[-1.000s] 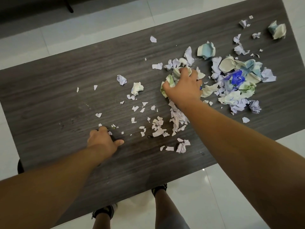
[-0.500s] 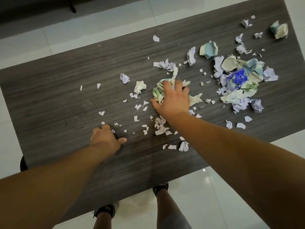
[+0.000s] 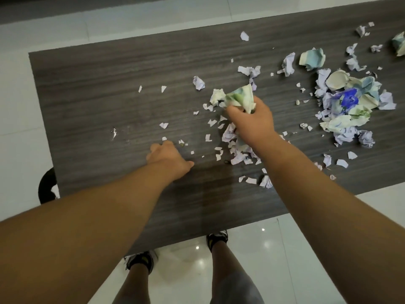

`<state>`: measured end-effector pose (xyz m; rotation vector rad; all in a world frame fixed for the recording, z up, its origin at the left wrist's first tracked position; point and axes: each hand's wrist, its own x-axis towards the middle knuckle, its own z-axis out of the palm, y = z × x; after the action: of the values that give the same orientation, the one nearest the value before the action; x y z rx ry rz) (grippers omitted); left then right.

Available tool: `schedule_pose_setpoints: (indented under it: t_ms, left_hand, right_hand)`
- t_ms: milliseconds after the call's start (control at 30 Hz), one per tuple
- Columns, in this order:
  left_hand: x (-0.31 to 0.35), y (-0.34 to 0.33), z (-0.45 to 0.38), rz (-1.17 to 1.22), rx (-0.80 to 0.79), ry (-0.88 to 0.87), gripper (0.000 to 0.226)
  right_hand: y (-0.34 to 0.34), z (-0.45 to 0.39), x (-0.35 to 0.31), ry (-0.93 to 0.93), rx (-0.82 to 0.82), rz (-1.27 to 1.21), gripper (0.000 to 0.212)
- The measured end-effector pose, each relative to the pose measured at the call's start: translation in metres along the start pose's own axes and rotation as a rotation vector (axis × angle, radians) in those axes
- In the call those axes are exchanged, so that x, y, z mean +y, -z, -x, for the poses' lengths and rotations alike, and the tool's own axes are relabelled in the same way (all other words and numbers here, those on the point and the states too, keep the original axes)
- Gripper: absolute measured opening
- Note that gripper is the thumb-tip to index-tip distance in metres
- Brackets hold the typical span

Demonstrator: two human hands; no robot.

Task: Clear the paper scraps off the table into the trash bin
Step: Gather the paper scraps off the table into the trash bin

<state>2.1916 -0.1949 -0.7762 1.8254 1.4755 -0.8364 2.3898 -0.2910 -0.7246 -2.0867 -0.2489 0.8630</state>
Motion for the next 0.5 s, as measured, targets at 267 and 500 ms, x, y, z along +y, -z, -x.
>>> schedule_pose_setpoints:
  t_ms: [267,500]
  left_hand:
    - [-0.050,0.015,0.002,0.667,-0.137,-0.109,0.017]
    - [-0.125,0.021,0.053,2.028,-0.508,0.143,0.074]
  right_hand:
    - [-0.058,0.081,-0.028,-0.534,-0.475,-0.892,0.033]
    - [-0.162,0.132,-0.040,-0.682,-0.495,-1.277,0.038]
